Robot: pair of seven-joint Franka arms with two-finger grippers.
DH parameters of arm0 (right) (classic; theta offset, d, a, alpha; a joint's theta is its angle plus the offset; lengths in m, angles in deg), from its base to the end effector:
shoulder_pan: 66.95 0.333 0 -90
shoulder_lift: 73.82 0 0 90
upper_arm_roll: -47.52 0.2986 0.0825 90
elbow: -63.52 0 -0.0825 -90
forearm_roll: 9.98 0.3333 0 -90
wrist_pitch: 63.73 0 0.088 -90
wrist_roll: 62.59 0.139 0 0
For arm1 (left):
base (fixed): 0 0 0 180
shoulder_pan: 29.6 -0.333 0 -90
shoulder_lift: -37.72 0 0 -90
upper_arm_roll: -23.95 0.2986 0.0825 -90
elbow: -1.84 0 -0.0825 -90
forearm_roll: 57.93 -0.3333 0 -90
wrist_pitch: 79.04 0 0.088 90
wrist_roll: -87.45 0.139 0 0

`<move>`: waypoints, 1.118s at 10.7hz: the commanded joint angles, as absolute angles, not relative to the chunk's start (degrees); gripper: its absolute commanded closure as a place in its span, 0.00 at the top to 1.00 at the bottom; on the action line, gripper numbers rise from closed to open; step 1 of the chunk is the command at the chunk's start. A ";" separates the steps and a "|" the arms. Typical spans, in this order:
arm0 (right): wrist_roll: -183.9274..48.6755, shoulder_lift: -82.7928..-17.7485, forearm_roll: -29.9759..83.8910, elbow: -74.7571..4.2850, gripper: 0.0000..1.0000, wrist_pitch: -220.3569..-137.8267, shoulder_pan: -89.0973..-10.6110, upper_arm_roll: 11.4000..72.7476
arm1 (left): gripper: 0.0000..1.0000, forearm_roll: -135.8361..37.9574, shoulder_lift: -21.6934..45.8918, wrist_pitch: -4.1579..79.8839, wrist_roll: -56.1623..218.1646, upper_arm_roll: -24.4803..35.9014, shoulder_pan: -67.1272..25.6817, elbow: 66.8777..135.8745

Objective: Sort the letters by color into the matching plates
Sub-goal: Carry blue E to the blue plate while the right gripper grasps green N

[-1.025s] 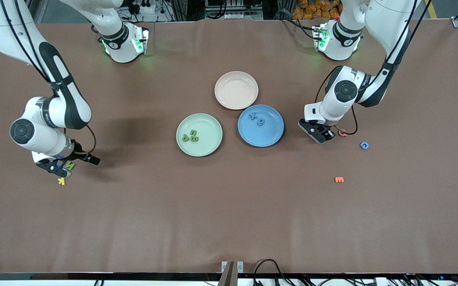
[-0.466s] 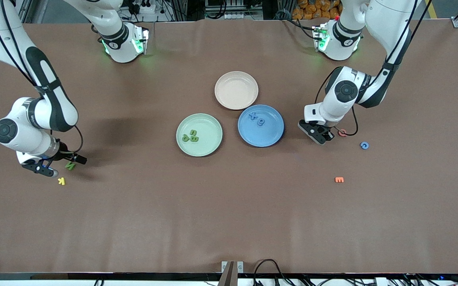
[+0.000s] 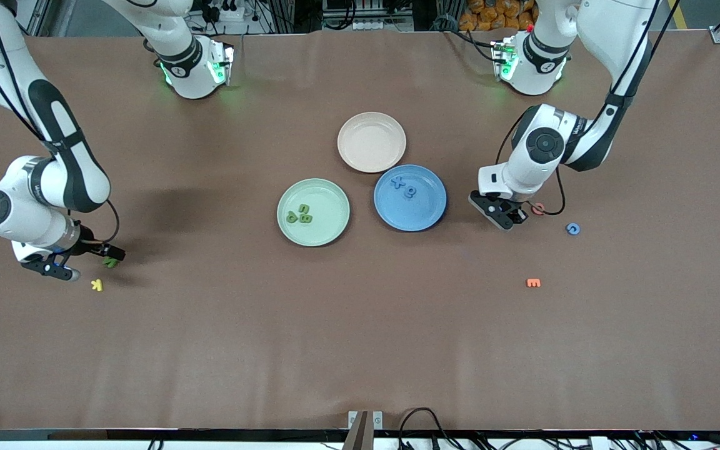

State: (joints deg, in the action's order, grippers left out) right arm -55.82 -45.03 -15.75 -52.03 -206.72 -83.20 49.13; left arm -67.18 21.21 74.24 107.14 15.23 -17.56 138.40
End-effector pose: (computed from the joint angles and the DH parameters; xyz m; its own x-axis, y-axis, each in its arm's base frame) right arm 0.5436 -0.1434 0.1913 0.9562 -0.2919 -0.0192 -0.2908 -0.9556 0.0477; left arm 0.4443 -0.1742 0.1990 0.6648 -0.7470 -0.0031 -0.7467 -0.6644 -0.0315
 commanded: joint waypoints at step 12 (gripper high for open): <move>-56.18 -40.07 -16.74 -48.19 0.49 -210.51 -85.41 50.51 | 0.00 -57.84 21.11 58.78 83.69 14.02 -1.22 124.98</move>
